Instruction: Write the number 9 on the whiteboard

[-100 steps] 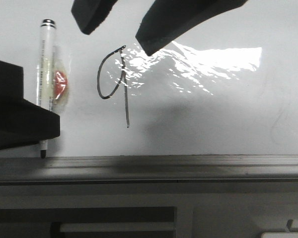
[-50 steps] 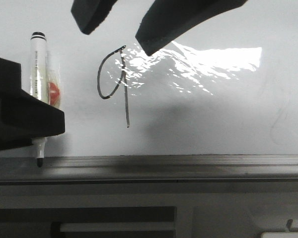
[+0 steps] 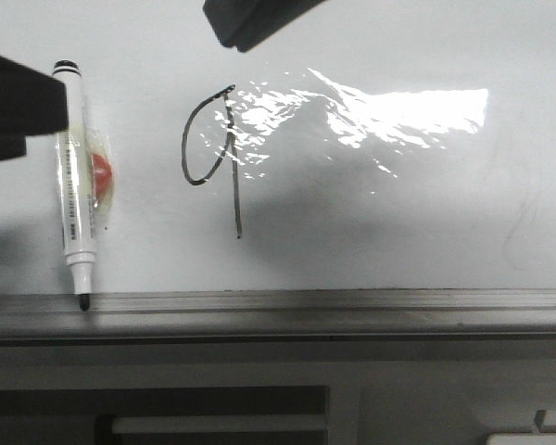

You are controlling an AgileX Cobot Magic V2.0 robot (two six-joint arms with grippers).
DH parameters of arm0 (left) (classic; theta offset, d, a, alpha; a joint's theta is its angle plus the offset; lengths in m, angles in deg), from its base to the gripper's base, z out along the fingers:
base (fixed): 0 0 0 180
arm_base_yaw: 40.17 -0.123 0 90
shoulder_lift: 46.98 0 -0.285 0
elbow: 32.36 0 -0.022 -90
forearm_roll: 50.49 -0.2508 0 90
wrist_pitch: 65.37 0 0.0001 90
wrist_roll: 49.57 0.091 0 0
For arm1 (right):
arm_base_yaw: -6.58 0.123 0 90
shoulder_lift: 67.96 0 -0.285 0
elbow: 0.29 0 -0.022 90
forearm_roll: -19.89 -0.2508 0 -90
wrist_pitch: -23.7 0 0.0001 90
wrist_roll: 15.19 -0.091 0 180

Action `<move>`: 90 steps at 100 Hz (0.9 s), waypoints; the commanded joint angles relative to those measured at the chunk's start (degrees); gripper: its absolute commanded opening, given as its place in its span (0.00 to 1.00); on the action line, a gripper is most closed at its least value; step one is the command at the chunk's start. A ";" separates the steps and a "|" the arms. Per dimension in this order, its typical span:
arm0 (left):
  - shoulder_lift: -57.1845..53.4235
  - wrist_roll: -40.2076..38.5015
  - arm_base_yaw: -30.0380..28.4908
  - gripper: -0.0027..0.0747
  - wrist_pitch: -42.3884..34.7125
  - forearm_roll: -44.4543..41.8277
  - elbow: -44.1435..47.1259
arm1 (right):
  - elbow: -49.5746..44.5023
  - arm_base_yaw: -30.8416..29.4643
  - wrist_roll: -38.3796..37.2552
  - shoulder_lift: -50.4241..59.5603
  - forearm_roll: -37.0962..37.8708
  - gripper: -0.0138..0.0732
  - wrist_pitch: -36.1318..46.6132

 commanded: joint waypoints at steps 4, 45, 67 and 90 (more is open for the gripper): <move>-5.11 5.24 0.23 0.32 -2.24 -0.86 -1.25 | -2.74 0.11 0.23 4.89 2.23 0.08 11.45; -15.18 8.32 0.23 0.01 -2.37 -0.86 6.62 | -29.54 0.11 0.36 25.61 7.57 0.08 33.98; -17.84 8.32 0.23 0.01 -2.37 -0.75 9.45 | -40.52 0.11 0.45 37.25 9.41 0.08 34.18; -17.84 8.32 0.23 0.01 -2.50 -0.75 9.45 | -46.89 0.11 0.45 46.72 9.41 0.08 33.85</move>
